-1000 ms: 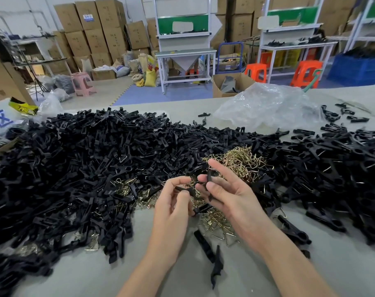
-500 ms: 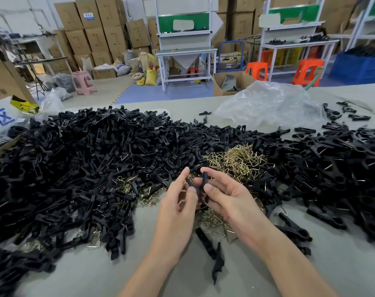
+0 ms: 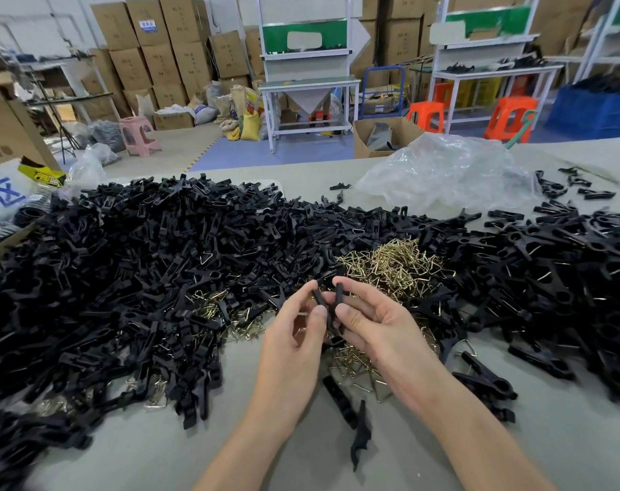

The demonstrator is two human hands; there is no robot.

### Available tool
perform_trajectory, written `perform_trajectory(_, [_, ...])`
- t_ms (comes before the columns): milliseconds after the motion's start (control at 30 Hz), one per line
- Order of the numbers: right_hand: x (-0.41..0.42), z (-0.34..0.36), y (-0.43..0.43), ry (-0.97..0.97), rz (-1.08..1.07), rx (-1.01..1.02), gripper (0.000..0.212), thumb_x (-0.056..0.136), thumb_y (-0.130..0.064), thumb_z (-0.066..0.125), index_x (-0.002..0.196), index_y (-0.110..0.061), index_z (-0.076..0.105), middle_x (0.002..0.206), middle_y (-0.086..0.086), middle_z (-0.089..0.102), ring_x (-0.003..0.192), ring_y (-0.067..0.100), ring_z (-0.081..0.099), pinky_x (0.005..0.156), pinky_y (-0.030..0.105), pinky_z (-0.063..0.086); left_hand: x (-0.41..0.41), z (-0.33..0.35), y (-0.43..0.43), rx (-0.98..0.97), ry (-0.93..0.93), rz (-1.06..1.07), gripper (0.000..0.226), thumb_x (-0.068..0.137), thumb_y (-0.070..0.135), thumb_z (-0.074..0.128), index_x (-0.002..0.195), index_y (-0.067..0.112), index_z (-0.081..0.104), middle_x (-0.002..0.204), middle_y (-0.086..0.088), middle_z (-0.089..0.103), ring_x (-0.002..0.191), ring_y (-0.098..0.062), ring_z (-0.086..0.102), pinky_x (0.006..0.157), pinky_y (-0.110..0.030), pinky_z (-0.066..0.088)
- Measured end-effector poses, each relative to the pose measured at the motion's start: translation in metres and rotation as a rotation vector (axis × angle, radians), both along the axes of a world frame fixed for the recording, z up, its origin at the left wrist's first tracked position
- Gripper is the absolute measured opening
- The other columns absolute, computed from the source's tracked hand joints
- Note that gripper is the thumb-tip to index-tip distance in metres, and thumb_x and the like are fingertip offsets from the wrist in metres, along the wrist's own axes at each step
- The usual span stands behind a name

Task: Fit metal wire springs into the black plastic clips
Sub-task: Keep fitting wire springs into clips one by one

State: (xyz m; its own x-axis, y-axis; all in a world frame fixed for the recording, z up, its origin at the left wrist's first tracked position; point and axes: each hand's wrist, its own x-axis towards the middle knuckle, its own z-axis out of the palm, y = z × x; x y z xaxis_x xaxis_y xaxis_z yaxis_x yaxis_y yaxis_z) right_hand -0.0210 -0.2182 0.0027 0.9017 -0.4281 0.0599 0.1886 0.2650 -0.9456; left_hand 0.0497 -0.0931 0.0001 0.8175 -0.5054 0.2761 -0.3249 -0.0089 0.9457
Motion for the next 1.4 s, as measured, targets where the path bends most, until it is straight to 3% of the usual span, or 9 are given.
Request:
perform_trajectory(200, [-0.002,0.002,0.001,-0.009,-0.008,-0.039,0.036,0.093,-0.014,0.069,0.119,-0.039,0.070,0.123,-0.005,0.073,0.117,0.012,0.068,0.091,0.018,0.054,0.001,0.003,0.000,-0.042,0.043,0.018,0.033,0.100,0.018,0.058,0.125,0.038,0.060,0.099,0.016,0.070,0.092,-0.004,0.066,0.081,-0.017,0.051])
perform_trajectory(333, [0.000,0.001,0.001,-0.056,-0.003,0.074,0.040,0.082,-0.021,0.071,0.120,-0.033,0.070,0.122,0.003,0.074,0.117,0.019,0.069,0.091,0.023,0.056,0.000,0.004,-0.001,-0.074,0.057,0.028,0.032,0.100,0.018,0.058,0.122,0.041,0.061,0.096,0.006,0.069,0.089,-0.012,0.065,0.081,-0.021,0.053])
perform_trajectory(467, [0.002,0.001,0.001,-0.075,-0.009,0.132,0.042,0.081,-0.017,0.072,0.122,-0.026,0.069,0.120,0.007,0.074,0.115,0.022,0.070,0.088,0.023,0.057,-0.001,0.006,0.000,-0.078,0.051,0.013,0.032,0.100,0.018,0.058,0.120,0.043,0.060,0.094,0.011,0.069,0.088,-0.009,0.065,0.079,-0.019,0.052])
perform_trajectory(767, [-0.001,0.005,0.004,-0.030,-0.031,0.005,0.040,0.081,-0.025,0.074,0.120,-0.029,0.071,0.120,-0.004,0.075,0.114,0.012,0.069,0.085,0.016,0.055,-0.001,0.006,0.001,-0.122,0.105,0.002,0.032,0.098,0.014,0.061,0.123,0.034,0.063,0.098,0.009,0.072,0.091,-0.008,0.069,0.081,-0.020,0.054])
perform_trajectory(900, [-0.005,0.010,0.008,-0.009,-0.041,-0.142,0.029,0.090,-0.011,0.073,0.108,-0.033,0.077,0.110,-0.005,0.077,0.103,0.009,0.073,0.085,0.013,0.053,-0.002,0.008,0.002,-0.196,0.163,-0.022,0.027,0.097,0.003,0.061,0.110,0.025,0.069,0.100,0.006,0.076,0.093,-0.010,0.072,0.076,-0.016,0.055])
perform_trajectory(1067, [-0.006,0.009,0.006,0.013,-0.060,-0.173,0.022,0.089,-0.013,0.074,0.106,-0.027,0.076,0.106,0.002,0.078,0.102,0.018,0.074,0.093,0.027,0.057,-0.003,0.009,0.001,-0.266,0.256,-0.051,0.023,0.097,0.002,0.059,0.107,0.019,0.071,0.096,0.000,0.077,0.089,-0.014,0.074,0.076,-0.018,0.057])
perform_trajectory(1167, [-0.007,0.012,0.005,-0.008,-0.104,-0.172,0.019,0.086,-0.019,0.074,0.101,-0.032,0.077,0.101,0.002,0.079,0.101,0.016,0.074,0.088,0.023,0.057,-0.002,0.010,0.003,-0.208,0.191,-0.023,0.025,0.101,0.005,0.054,0.115,0.020,0.068,0.094,0.001,0.078,0.087,-0.013,0.073,0.075,-0.017,0.055])
perform_trajectory(1267, [-0.007,0.014,0.002,-0.003,-0.153,-0.180,0.017,0.087,-0.018,0.076,0.101,-0.028,0.077,0.098,0.003,0.079,0.100,0.016,0.074,0.083,0.024,0.059,0.000,0.009,0.007,-0.072,0.014,-0.005,0.031,0.102,0.010,0.052,0.120,0.033,0.063,0.098,0.012,0.076,0.069,-0.003,0.062,0.063,-0.011,0.047])
perform_trajectory(1400, [-0.007,0.015,-0.002,-0.043,-0.254,-0.054,0.019,0.079,-0.016,0.078,0.097,-0.022,0.080,0.091,0.005,0.076,0.081,0.017,0.073,0.074,0.024,0.060,0.012,0.000,0.012,0.379,-0.454,0.109,0.030,0.102,0.024,0.051,0.128,0.038,0.057,0.115,0.024,0.064,0.111,-0.001,0.053,0.096,-0.019,0.041])
